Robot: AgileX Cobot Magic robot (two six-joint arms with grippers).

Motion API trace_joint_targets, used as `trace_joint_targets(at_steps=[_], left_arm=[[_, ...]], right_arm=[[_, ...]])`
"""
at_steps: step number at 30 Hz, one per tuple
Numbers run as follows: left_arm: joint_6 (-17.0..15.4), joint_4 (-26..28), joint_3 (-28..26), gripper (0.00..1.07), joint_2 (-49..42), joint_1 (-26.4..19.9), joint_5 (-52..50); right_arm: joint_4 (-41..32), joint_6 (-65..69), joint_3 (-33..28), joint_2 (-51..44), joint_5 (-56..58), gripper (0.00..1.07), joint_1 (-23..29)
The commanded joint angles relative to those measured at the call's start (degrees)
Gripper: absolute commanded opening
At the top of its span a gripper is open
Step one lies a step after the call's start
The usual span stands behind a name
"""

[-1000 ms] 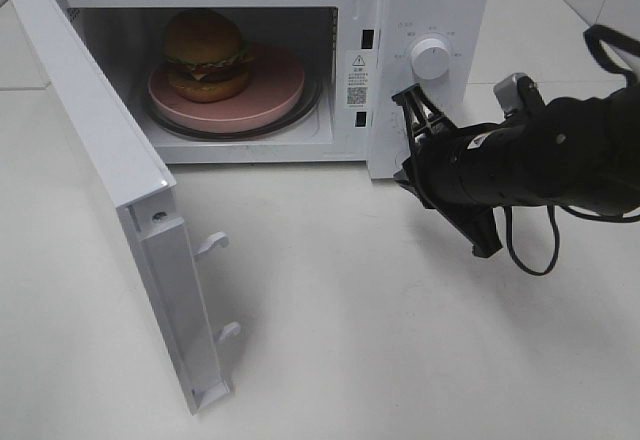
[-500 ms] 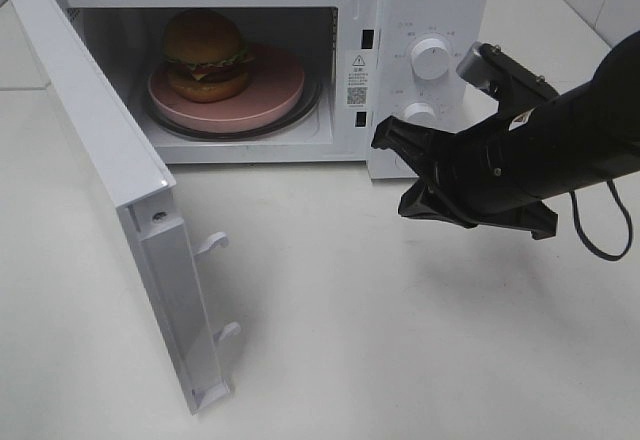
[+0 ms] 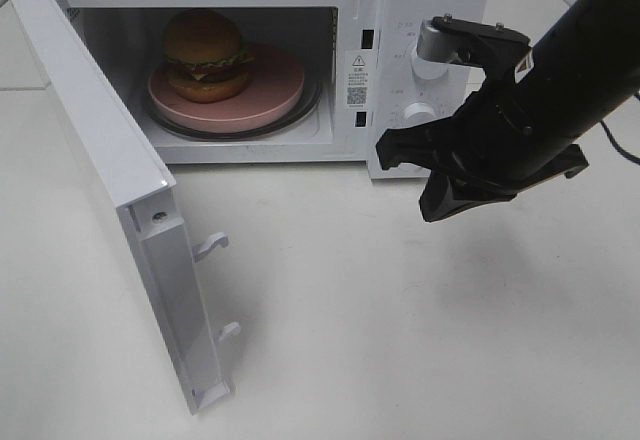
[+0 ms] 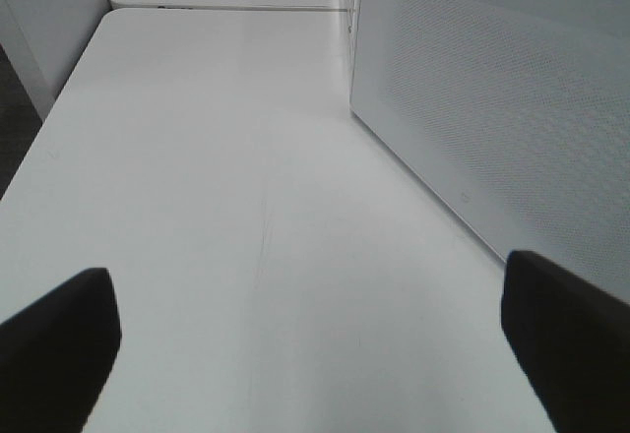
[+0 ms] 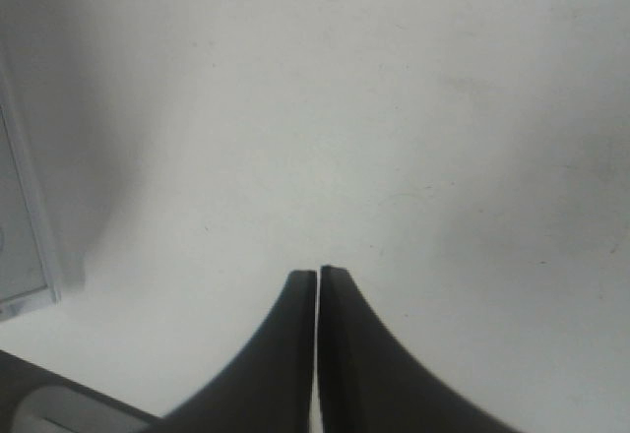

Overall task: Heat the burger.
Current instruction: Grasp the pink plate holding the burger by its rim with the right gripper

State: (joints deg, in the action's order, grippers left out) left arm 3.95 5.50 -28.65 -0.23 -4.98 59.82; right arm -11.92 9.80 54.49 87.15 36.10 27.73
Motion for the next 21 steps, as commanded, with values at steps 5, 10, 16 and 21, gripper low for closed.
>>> trace_joint_targets(at_steps=[5,10,16,21], left_arm=[[-0.3,0.2,0.2,1.01,-1.3,0.3,-0.4],[-0.3,0.2,0.2,1.01,-1.3,0.3,-0.4],[-0.3,0.2,0.2,1.01,-1.3,0.3,-0.4],[-0.3,0.2,0.2,1.01,-1.3,0.3,-0.4]], right_arm=[[2.7,-13.4,5.3,-0.5,11.5,0.04,-0.5],[2.8,-24.6,7.3,-0.5,16.1,0.04,-0.3],[2.8,-43.7,7.6,-0.5,19.7,0.04,-0.3],[2.8,-61.5,7.6,-0.5,20.8,0.05,-0.3]])
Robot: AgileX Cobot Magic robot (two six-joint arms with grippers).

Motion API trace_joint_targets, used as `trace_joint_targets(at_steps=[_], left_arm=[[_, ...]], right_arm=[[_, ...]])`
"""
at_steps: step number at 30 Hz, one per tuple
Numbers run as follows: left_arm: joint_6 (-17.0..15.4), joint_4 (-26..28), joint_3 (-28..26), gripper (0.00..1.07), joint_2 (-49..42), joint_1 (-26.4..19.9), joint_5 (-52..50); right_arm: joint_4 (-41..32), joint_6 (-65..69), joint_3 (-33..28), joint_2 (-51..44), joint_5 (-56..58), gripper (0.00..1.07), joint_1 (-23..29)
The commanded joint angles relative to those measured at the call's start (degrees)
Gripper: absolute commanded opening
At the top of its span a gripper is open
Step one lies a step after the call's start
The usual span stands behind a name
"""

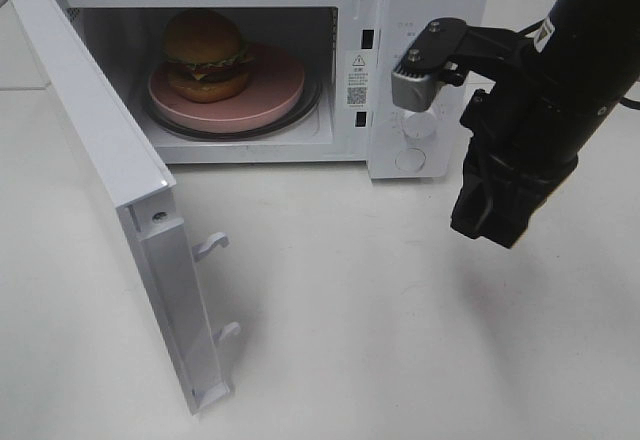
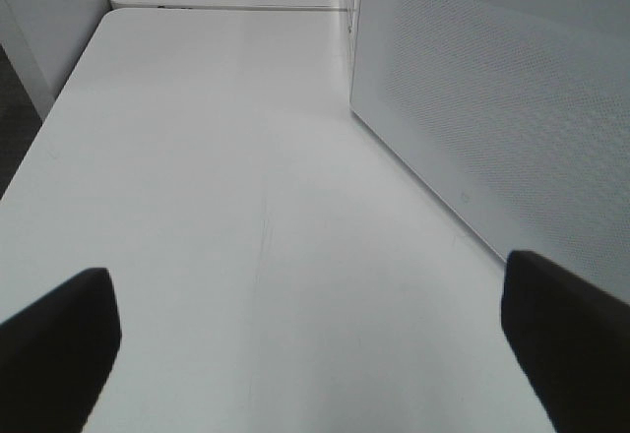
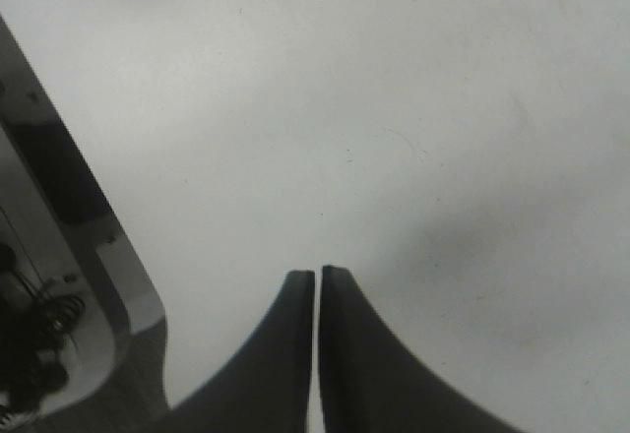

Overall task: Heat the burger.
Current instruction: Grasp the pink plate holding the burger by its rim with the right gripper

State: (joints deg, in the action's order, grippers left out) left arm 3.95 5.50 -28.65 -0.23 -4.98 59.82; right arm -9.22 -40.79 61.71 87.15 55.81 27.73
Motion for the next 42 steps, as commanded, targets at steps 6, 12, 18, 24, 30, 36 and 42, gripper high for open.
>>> trace_joint_targets(at_steps=[6,12,18,24,30,36,42], left_arm=[[-0.3,0.2,0.2,1.01,-1.3,0.3,-0.4],[-0.3,0.2,0.2,1.01,-1.3,0.3,-0.4],[-0.3,0.2,0.2,1.01,-1.3,0.3,-0.4],[-0.3,0.2,0.2,1.01,-1.3,0.3,-0.4],[-0.3,0.2,0.2,1.01,-1.3,0.3,-0.4],[-0.3,0.2,0.2,1.01,-1.3,0.3,-0.4],[-0.3,0.2,0.2,1.01,-1.3,0.3,-0.4]], right_arm=[[0.3,-31.2,0.4,-0.5,1.0,0.07,-0.3],[1.7,-37.3,0.4,-0.5,-0.7,0.12,-0.3],[5.7,-39.5,0.4,-0.5,-4.6,0.29,1.1],[9.2,-38.0,0.4,-0.5,-8.3,0.49,3.2],[9.7,-34.0,0.4,-0.5,-13.6,0.81,3.3],[10.1,-33.0,0.4,-0.5,-15.8,0.86,3.3],[10.1,-31.9,0.6,0.7,-21.0,0.86,3.3]])
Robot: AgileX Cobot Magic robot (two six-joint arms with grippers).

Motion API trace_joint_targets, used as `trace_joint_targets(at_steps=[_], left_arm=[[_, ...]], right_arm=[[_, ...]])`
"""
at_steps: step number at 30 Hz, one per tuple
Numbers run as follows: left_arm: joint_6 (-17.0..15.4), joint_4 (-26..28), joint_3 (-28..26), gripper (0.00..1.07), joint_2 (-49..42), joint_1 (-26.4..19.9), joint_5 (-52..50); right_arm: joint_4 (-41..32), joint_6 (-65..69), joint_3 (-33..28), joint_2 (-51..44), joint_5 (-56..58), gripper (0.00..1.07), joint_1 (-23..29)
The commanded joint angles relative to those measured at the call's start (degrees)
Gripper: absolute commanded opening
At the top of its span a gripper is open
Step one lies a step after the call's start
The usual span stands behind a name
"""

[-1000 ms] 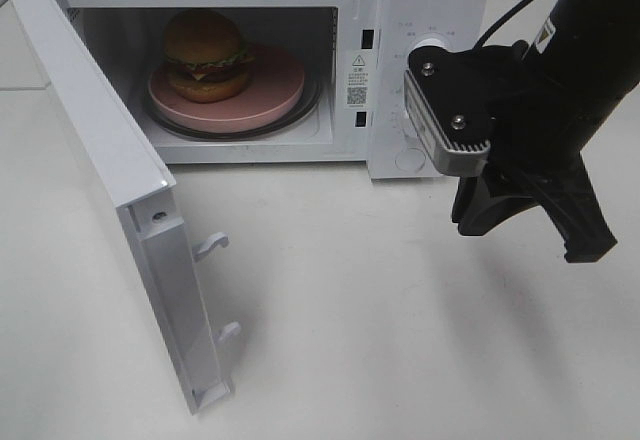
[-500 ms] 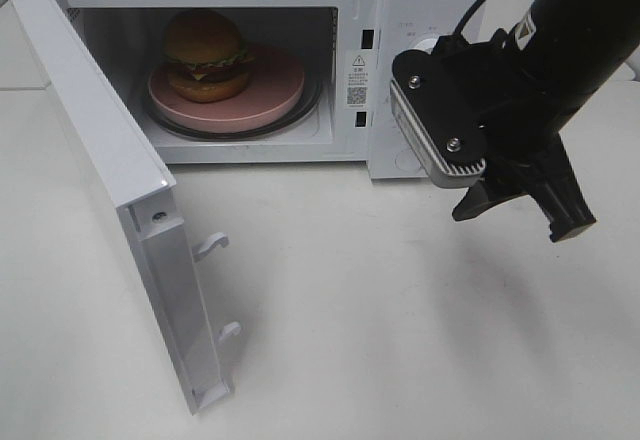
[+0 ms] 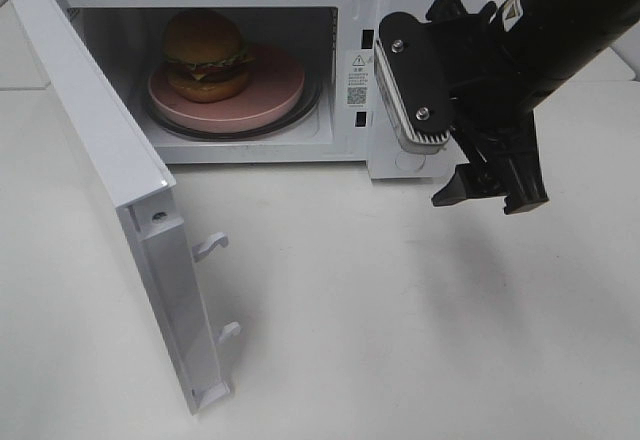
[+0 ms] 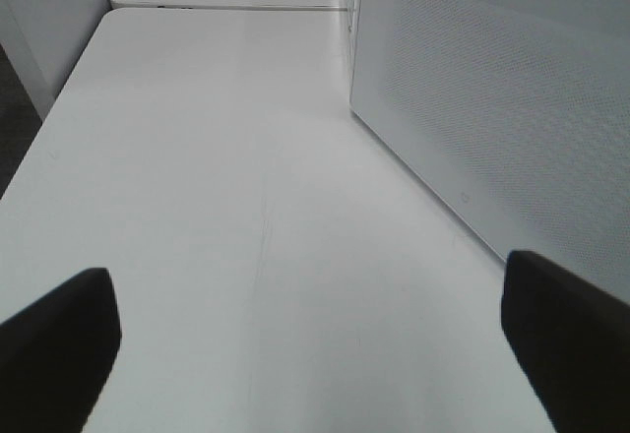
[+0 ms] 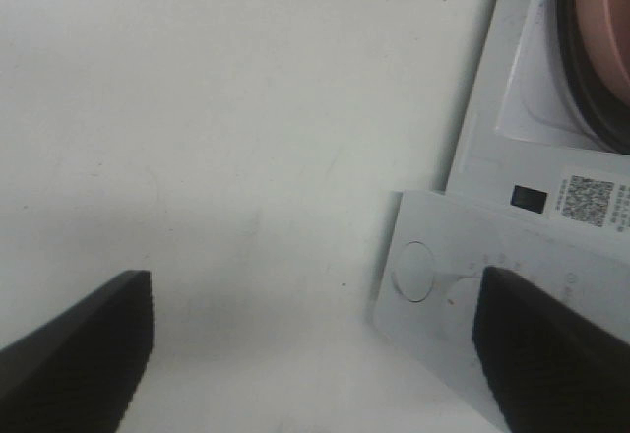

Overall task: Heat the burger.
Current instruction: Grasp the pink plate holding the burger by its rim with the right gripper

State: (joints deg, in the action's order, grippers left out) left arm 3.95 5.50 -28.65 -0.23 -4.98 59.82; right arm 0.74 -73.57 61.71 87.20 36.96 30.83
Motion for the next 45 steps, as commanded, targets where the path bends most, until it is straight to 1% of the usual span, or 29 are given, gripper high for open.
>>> trace_joint_targets(at_steps=[1,12,21,30,36,40,42,44,45], left_arm=[[-0.3,0.2,0.2,1.01,-1.3,0.3,-0.4],[-0.3,0.2,0.2,1.01,-1.3,0.3,-0.4],[-0.3,0.2,0.2,1.01,-1.3,0.3,-0.4],[-0.3,0.2,0.2,1.01,-1.3,0.3,-0.4],[-0.3,0.2,0.2,1.01,-1.3,0.3,-0.4],[-0.3,0.2,0.2,1.01,-1.3,0.3,-0.4],[-0.3,0.2,0.2,1.01,-1.3,0.3,-0.4],[-0.3,0.2,0.2,1.01,-1.3,0.3,-0.4],[-0.3,0.2,0.2,1.01,-1.3,0.3,-0.4]], right_arm=[[0.2,0.9,0.6,0.6,-2.2,0.86,0.2],[0.6,2.3,5.8,6.9,-6.4,0.85,0.7],[2.0,6.2,10.0,12.4,-11.5,0.85,3.6],[2.1,7.1,12.3,17.8,-17.2,0.84,4.6],[2.1,7.6,14.2,21.1,-20.1,0.83,4.7],[2.1,8.1,17.1,25.2,-20.8,0.84,4.7],[2.1,8.1,17.6,25.9,-21.0,0.84,4.7],[2.1,8.1,19.7,28.4,-21.5,0.84,4.7],[2.1,8.1,19.7,28.4,-21.5,0.84,4.7]])
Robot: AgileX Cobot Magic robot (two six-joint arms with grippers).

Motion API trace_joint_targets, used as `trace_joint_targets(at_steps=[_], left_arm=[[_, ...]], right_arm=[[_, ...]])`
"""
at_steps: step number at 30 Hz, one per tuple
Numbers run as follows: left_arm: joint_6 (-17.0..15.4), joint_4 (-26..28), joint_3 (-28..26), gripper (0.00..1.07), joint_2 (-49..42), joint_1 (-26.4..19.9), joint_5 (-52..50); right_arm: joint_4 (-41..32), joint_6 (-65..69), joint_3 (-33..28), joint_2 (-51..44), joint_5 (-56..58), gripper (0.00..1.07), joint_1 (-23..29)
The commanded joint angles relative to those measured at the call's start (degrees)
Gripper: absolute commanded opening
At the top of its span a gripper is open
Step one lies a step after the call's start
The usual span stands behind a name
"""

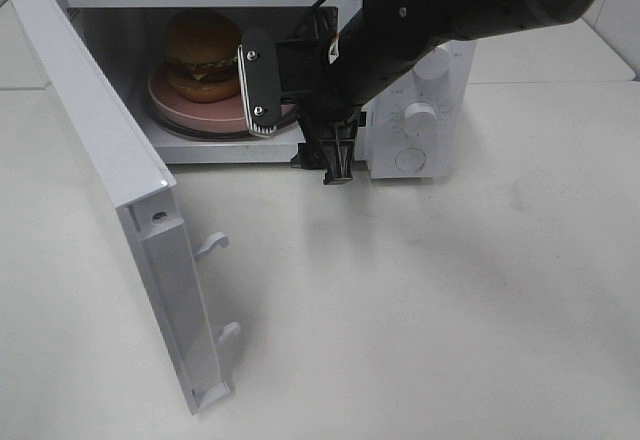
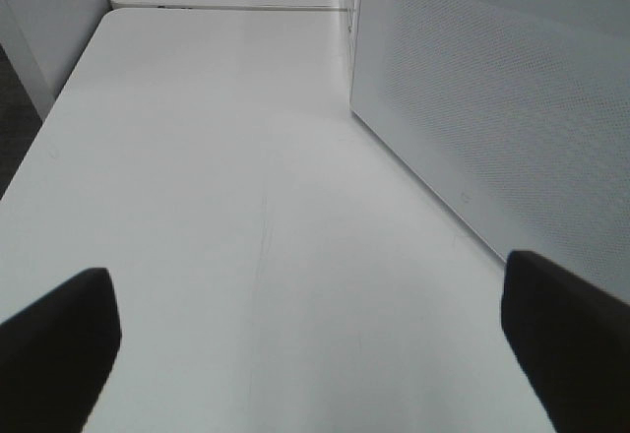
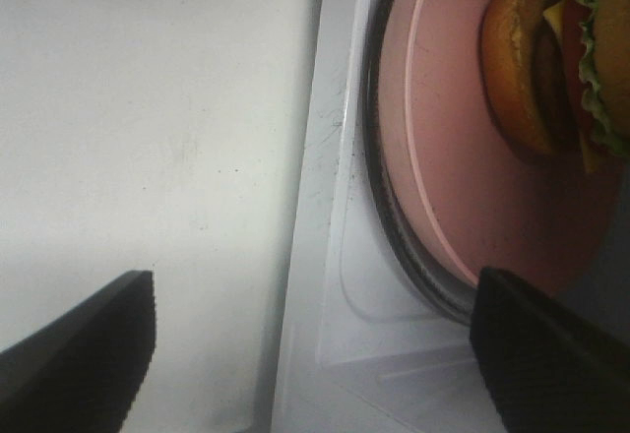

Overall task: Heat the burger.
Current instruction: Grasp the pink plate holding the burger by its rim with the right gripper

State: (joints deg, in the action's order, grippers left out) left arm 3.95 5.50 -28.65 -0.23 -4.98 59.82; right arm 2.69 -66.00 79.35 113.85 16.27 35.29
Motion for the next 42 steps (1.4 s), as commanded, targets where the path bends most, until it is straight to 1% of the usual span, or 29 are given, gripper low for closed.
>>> trace_joint_targets(at_steps=[1,3,5,8,10,11,13,16,18,19,21,22,23,26,27,28,29,31,32,33,34,35,36,37,38,39,40,41,42], left_arm=[[-0.3,0.2,0.2,1.01,-1.3,0.3,-0.4],[-0.3,0.2,0.2,1.01,-1.3,0.3,-0.4],[-0.3,0.2,0.2,1.01,-1.3,0.3,-0.4],[-0.3,0.2,0.2,1.01,-1.3,0.3,-0.4],[-0.3,0.2,0.2,1.01,-1.3,0.3,-0.4],[-0.3,0.2,0.2,1.01,-1.3,0.3,-0.4],[-0.3,0.2,0.2,1.01,-1.3,0.3,-0.4],[-0.3,0.2,0.2,1.01,-1.3,0.3,-0.4],[-0.3,0.2,0.2,1.01,-1.3,0.3,-0.4],[-0.3,0.2,0.2,1.01,-1.3,0.3,-0.4],[-0.3,0.2,0.2,1.01,-1.3,0.3,-0.4],[-0.3,0.2,0.2,1.01,-1.3,0.3,-0.4],[-0.3,0.2,0.2,1.01,-1.3,0.3,-0.4],[-0.3,0.2,0.2,1.01,-1.3,0.3,-0.4],[-0.3,0.2,0.2,1.01,-1.3,0.3,-0.4],[-0.3,0.2,0.2,1.01,-1.3,0.3,-0.4],[-0.3,0.2,0.2,1.01,-1.3,0.3,-0.4],[-0.3,0.2,0.2,1.01,-1.3,0.3,-0.4],[-0.3,0.2,0.2,1.01,-1.3,0.3,-0.4],[-0.3,0.2,0.2,1.01,-1.3,0.3,-0.4],[-0.3,0.2,0.2,1.01,-1.3,0.3,-0.4],[-0.3,0.2,0.2,1.01,-1.3,0.3,-0.4],[-0.3,0.2,0.2,1.01,-1.3,0.3,-0.4],[-0.3,0.2,0.2,1.01,-1.3,0.3,-0.4],[-0.3,0.2,0.2,1.01,-1.3,0.3,-0.4],[-0.3,0.2,0.2,1.01,-1.3,0.3,-0.4],[-0.3,0.2,0.2,1.01,-1.3,0.3,-0.4],[-0.3,0.2,0.2,1.01,-1.3,0.3,-0.4],[-0.3,0.2,0.2,1.01,-1.3,0.3,-0.4]], right_arm=[[0.3,0.6,3.8,3.2,-0.7,0.84,0.2],[0.8,0.6,4.8,4.1,-0.7,0.84,0.2],[1.8,1.2,8.5,7.4,-0.5,0.83,0.2],[1.8,1.5,9.7,8.3,-0.2,0.83,0.2],[2.6,1.8,13.1,10.8,1.1,0.83,0.2],[2.6,1.8,13.1,10.8,1.1,0.83,0.2],[2.6,1.9,17.5,13.9,3.3,0.83,0.2],[2.6,1.9,18.6,14.7,3.9,0.83,0.2],[2.6,2.1,22.5,17.6,6.0,0.82,0.2],[2.6,2.1,22.5,17.6,6.0,0.82,0.2],[2.6,2.3,25.3,19.5,8.0,0.81,0.2],[2.6,2.3,25.3,19.5,8.0,0.81,0.2],[2.6,2.3,27.0,20.7,8.5,0.81,0.2],[2.6,2.3,29.3,22.2,8.8,0.8,0.2],[2.6,2.3,29.3,22.2,8.8,0.8,0.2],[2.6,2.5,31.5,23.2,9.9,0.8,0.2],[2.6,2.5,31.5,23.2,9.9,0.8,0.2],[2.6,3.7,34.5,25.0,11.2,0.79,0.2],[2.6,3.7,34.5,25.0,11.2,0.79,0.2],[2.6,4.9,36.4,25.9,11.8,0.76,0.2],[2.6,4.9,36.4,25.9,11.8,0.76,0.2],[2.6,5.4,37.1,26.4,11.8,0.74,0.2],[2.6,5.6,38.3,26.9,11.8,0.7,0.2],[2.6,5.6,38.3,26.9,11.8,0.7,0.2],[2.6,5.7,39.1,27.3,11.7,0.62,0.2],[2.6,5.7,39.1,27.3,11.7,0.62,0.2],[2.6,5.6,39.3,27.5,11.7,0.57,0.2],[2.6,5.3,39.4,27.7,11.6,0.44,0.2],[2.6,5.3,39.4,27.7,11.6,0.44,0.2]])
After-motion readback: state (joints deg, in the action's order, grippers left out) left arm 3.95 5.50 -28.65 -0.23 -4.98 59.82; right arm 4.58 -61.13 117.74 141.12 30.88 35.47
